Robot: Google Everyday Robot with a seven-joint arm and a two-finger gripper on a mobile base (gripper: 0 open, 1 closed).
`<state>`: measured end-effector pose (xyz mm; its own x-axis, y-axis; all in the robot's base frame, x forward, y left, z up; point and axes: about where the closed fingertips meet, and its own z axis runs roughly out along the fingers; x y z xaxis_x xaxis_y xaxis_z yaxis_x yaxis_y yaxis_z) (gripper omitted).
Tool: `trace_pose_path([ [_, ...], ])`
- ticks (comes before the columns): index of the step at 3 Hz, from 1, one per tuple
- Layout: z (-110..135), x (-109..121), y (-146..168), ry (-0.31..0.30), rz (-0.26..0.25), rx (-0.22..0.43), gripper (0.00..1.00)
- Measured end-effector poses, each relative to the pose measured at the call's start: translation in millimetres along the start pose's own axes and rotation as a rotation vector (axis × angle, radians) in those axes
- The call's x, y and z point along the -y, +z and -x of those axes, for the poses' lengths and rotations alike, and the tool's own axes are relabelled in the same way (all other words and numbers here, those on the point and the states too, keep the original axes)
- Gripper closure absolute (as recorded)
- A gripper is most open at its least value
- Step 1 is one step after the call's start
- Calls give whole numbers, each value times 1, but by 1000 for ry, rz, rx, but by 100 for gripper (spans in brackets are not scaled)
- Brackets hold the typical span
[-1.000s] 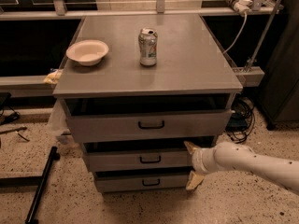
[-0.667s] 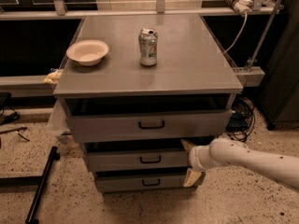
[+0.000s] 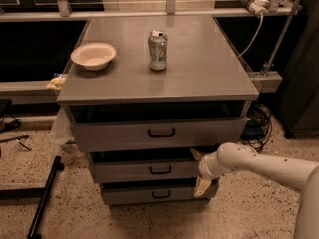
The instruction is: Open middle drawer
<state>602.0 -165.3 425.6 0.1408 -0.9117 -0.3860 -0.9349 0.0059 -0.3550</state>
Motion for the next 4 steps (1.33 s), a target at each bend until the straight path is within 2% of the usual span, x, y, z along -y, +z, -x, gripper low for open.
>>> trace_pose_path([
  [1,-15,3,22,6,40,-36,0],
  [2,-16,3,22,6,40,-37,0],
  [3,-11,-2,22,21,88,-26,0],
  [4,-10,-12,20,50,175,-29,0],
])
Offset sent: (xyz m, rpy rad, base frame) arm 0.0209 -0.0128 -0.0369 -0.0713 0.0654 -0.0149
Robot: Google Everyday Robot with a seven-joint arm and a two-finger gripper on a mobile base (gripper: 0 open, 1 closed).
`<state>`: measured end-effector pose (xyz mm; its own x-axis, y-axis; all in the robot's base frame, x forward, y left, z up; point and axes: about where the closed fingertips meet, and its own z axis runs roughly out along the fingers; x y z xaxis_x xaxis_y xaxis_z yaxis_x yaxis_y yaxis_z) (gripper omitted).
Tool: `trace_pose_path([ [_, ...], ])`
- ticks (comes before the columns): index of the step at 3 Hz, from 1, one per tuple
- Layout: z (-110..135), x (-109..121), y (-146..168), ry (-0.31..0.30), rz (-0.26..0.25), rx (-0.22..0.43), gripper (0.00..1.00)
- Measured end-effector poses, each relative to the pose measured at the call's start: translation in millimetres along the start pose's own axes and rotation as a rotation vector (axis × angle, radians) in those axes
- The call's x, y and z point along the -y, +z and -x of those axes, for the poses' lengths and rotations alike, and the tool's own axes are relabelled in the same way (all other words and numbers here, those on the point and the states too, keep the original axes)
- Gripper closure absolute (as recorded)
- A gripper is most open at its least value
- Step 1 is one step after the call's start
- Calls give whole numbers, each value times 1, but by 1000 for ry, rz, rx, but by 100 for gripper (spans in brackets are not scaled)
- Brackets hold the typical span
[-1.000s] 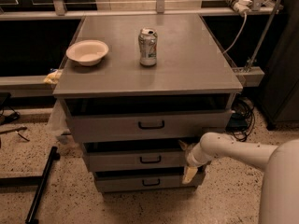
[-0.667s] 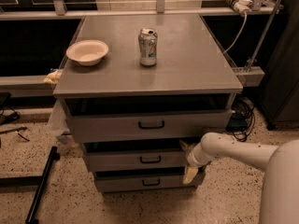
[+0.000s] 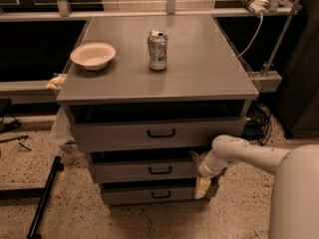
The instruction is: Open middle drawer
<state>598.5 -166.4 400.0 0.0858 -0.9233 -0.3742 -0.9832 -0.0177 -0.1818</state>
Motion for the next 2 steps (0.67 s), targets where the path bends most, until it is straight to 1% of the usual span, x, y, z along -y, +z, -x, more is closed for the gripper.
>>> trace_pose_path([
  [1,-3,-12,-2,30,70,-5,0],
  [2,-2,-11,-5,30,70,-5,0],
])
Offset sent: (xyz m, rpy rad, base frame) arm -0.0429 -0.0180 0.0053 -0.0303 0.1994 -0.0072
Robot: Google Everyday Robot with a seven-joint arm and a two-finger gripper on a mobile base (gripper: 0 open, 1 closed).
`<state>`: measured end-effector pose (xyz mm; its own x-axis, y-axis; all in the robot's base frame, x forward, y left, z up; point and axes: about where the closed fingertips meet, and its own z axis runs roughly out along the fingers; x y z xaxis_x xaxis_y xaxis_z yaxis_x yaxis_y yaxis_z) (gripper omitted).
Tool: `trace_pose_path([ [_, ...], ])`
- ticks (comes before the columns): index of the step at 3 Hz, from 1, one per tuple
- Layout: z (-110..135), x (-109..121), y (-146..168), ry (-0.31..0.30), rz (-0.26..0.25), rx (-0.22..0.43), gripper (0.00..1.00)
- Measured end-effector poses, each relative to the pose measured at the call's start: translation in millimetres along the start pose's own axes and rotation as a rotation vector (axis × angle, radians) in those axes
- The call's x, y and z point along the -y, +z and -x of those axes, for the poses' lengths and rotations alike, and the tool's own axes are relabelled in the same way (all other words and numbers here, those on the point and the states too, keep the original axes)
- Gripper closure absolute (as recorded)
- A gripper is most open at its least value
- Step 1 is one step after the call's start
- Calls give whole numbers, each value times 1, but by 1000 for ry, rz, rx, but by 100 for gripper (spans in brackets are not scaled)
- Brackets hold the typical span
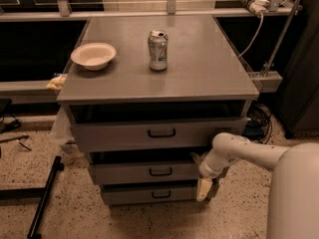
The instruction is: Open middle drawer
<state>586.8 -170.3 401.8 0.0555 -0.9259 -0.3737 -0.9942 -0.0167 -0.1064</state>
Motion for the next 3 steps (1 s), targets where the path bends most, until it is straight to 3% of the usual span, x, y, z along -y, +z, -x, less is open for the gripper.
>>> trace_pose_path([
  [3,-1,-77,-30,44,149,-13,0],
])
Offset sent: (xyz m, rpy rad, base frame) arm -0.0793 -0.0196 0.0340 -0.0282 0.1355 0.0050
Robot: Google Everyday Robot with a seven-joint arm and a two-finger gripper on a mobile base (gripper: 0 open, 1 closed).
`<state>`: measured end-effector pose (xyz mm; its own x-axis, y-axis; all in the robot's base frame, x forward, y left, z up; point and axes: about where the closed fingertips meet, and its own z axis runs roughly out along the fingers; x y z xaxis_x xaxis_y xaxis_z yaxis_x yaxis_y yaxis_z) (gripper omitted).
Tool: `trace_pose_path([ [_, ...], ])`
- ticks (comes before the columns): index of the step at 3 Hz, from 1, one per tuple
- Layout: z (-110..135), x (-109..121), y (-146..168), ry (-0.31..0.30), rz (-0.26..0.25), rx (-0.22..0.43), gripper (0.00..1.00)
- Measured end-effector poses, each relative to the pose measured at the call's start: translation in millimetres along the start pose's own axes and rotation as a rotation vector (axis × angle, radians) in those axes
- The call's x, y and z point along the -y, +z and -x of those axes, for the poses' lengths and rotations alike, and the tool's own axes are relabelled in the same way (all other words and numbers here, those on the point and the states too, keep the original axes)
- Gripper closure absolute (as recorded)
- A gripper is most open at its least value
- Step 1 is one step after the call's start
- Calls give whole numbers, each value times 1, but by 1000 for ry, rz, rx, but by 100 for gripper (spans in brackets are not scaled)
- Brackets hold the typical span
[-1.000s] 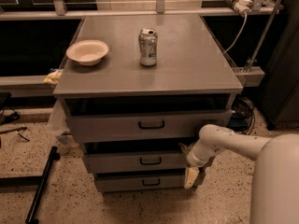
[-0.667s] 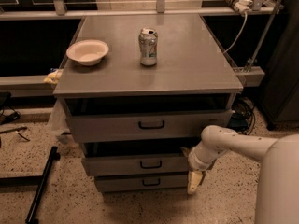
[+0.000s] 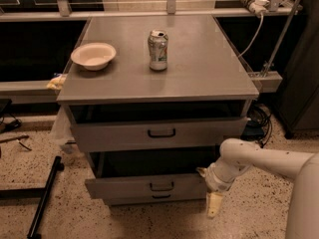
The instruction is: Open middle drawer
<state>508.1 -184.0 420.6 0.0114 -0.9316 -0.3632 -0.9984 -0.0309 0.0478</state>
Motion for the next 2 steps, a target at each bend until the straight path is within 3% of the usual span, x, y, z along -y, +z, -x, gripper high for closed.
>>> trace_pose_path([
  [1,-3,-26,2,23,58,7,0],
  [2,-3,-26,2,23,58,7,0],
])
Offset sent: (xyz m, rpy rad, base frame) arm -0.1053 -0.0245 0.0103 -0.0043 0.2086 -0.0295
